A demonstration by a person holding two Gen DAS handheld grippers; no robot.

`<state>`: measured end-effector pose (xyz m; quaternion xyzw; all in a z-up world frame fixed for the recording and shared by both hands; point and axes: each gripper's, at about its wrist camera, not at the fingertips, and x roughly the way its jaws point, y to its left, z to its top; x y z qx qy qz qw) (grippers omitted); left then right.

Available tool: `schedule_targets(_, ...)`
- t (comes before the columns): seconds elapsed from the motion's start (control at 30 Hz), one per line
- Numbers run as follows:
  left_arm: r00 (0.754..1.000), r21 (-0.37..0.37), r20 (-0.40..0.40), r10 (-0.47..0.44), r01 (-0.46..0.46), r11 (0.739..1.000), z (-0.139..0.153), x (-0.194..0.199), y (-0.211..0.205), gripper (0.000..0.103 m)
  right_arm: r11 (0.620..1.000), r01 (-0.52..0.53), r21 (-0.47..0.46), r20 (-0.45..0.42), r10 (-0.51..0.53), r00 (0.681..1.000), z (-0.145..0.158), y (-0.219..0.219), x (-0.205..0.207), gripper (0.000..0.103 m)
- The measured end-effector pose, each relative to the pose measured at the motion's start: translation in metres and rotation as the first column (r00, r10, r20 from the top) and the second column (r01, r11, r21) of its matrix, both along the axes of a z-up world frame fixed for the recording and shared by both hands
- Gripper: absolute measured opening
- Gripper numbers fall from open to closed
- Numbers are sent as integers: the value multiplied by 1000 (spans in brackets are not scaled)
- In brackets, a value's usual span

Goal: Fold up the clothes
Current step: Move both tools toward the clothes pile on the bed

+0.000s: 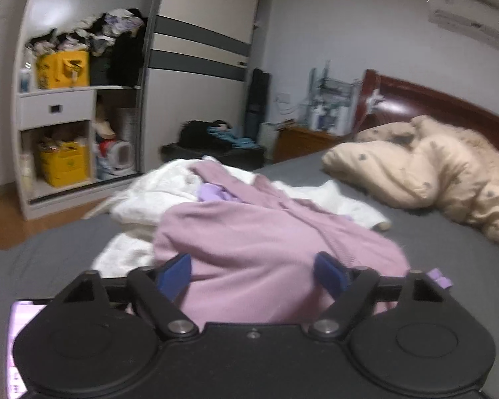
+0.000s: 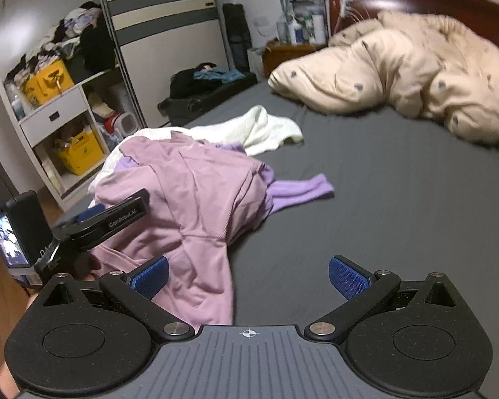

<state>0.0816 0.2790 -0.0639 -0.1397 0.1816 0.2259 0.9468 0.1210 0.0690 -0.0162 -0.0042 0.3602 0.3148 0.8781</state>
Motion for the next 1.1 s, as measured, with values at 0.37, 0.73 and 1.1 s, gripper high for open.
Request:
schedule_targets(0.37,994,-38,36,-100,101,994,-5,3,-11,21,1000,-12,-27,103,14,995,34,2,-4,103)
schedule_targets(0.73,914,-110,177,-364,386,916,-2,-1,-36,19,1000,18,-11,150,-16,989,47,-14,-9,103)
schedule_targets(1.1,876,-154,129,-464,480,863,-12,1,-54,19,1000,-23,-4,137,23,990,37,-13,-10,103)
